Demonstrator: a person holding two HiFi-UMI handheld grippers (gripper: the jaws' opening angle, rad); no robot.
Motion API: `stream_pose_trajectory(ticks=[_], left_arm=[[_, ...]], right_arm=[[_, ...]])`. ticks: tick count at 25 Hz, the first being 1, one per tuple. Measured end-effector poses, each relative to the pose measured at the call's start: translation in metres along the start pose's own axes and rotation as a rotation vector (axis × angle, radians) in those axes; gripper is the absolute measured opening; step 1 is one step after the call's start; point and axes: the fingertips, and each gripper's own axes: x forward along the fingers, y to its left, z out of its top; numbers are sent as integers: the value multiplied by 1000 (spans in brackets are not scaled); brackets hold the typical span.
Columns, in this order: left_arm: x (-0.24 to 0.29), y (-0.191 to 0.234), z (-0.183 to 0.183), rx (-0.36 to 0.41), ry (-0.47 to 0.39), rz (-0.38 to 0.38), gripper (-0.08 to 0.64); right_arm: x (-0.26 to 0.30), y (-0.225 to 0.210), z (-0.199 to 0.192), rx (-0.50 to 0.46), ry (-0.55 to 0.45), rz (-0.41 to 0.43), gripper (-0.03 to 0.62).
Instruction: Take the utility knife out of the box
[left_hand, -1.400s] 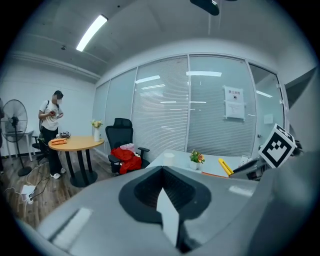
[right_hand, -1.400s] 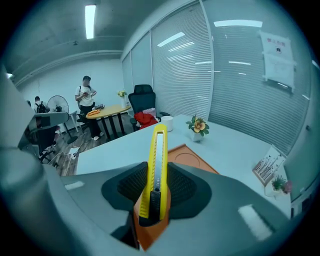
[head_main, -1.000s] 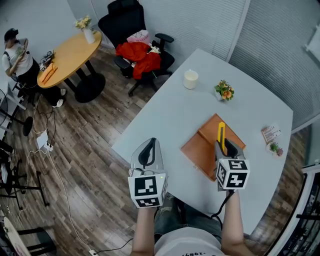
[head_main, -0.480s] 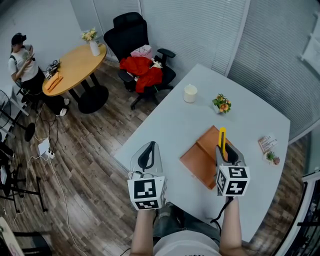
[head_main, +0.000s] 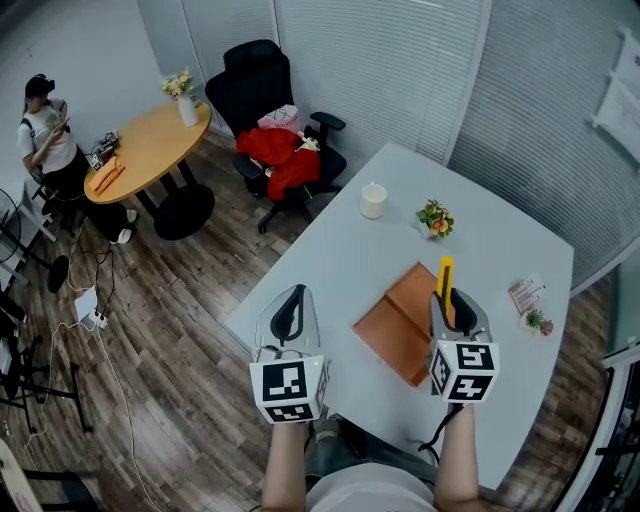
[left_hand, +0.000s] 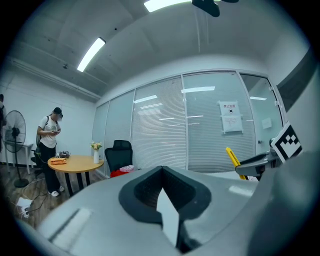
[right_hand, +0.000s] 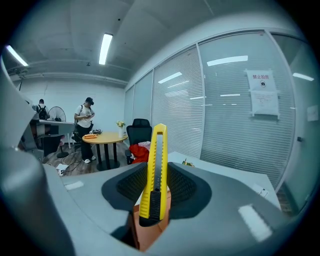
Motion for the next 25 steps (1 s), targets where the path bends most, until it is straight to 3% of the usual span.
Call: stream_pose_trajectory(ticks=[25], left_arm=[[-2, -5, 3, -6, -4, -2, 0]], right_arm=[[-10, -5, 9, -6, -46, -6, 152]])
